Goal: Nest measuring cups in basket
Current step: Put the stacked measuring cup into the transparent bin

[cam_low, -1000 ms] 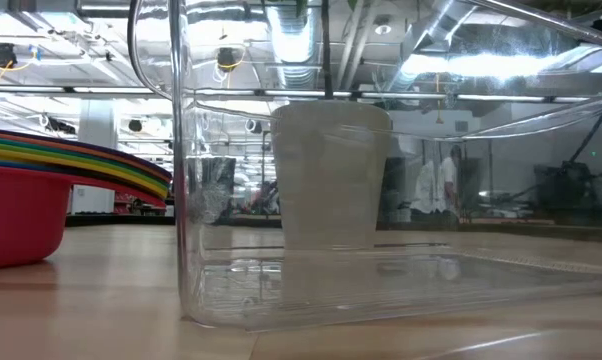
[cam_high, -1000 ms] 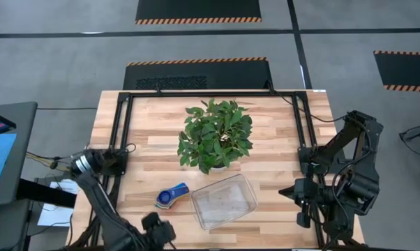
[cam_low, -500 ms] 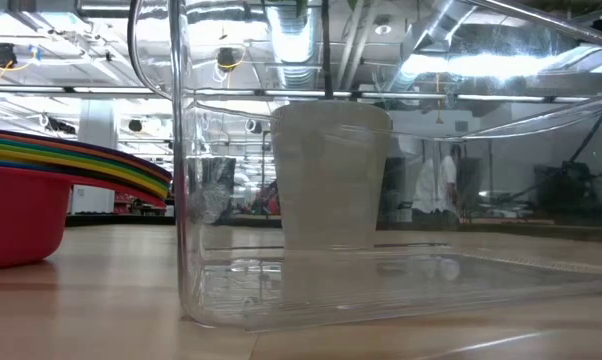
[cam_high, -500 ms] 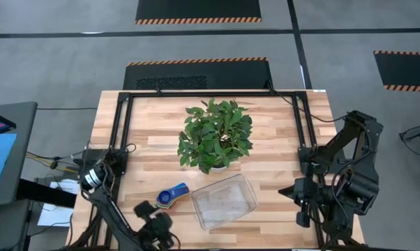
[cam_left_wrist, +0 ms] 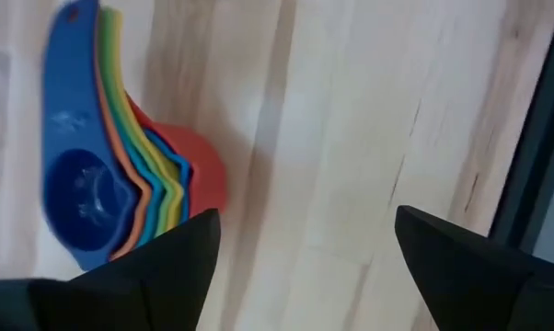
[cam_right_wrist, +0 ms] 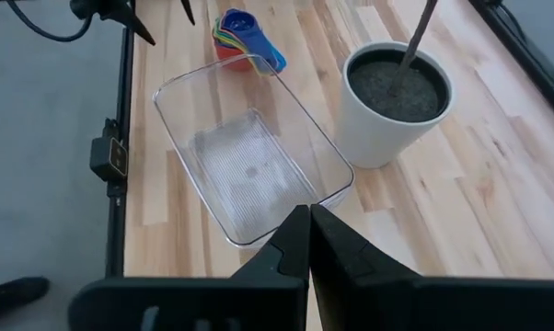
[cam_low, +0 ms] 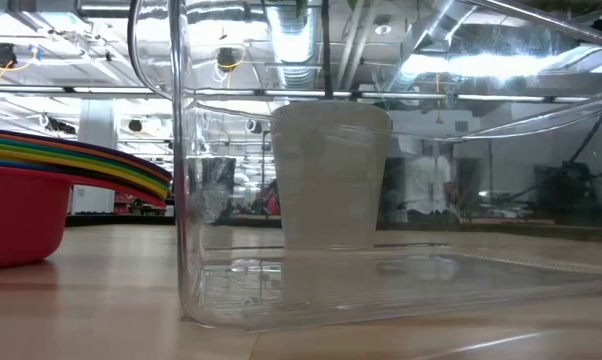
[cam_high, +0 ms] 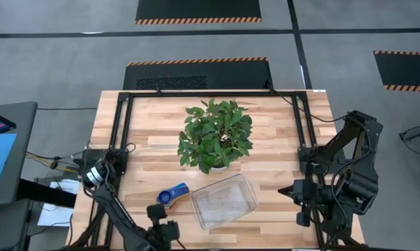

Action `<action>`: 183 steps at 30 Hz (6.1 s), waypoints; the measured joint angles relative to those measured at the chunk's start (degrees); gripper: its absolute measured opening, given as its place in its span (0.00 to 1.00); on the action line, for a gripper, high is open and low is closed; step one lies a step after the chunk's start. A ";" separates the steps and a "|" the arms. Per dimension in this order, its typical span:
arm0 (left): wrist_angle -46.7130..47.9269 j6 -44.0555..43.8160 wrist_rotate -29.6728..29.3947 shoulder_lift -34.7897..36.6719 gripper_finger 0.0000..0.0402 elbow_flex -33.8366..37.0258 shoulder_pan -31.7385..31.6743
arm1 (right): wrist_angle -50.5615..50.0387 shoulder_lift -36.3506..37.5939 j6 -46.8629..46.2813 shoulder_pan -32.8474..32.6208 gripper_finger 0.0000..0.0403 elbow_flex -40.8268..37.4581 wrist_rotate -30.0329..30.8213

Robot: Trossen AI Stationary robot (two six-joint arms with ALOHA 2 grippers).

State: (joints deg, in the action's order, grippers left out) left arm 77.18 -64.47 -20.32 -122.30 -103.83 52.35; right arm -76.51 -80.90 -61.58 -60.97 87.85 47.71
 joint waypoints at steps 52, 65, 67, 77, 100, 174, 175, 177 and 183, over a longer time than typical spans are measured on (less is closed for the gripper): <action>6.60 3.72 -1.87 0.39 0.79 2.98 -1.79 | -1.33 0.00 -1.36 0.00 0.07 0.00 0.08; 4.59 2.35 -0.85 0.33 0.79 10.14 -2.59 | -1.27 0.00 -1.40 0.00 0.07 0.00 -0.08; 3.54 2.34 -0.63 0.33 0.79 11.54 -2.59 | -1.27 0.00 -1.40 0.00 0.07 0.00 -0.08; -1.00 2.52 -3.30 0.62 0.79 16.97 -4.55 | -1.22 0.00 -1.42 0.00 0.07 0.00 -0.10; -4.63 1.84 -5.81 0.81 0.25 17.30 -5.00 | -1.25 0.00 -1.40 0.00 0.07 0.00 -0.10; 12.86 0.72 -1.14 4.68 0.25 -5.16 -7.74 | -0.79 0.00 -1.42 0.00 0.07 0.00 -4.43; 12.86 1.25 -0.92 4.68 0.25 -5.15 -8.16 | -0.79 0.00 -1.42 0.00 0.07 0.00 -4.43; 12.83 2.38 -0.96 4.68 0.25 -5.16 -8.98 | -0.81 0.00 -1.42 0.00 0.07 0.00 -4.43; 12.85 7.28 -4.34 4.66 0.25 -8.70 -12.15 | -0.83 0.00 -1.41 0.00 0.07 0.00 -4.43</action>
State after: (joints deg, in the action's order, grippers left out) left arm 90.03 -57.19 -24.67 -117.64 -112.53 40.20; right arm -77.34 -80.90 -62.99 -60.97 87.85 43.29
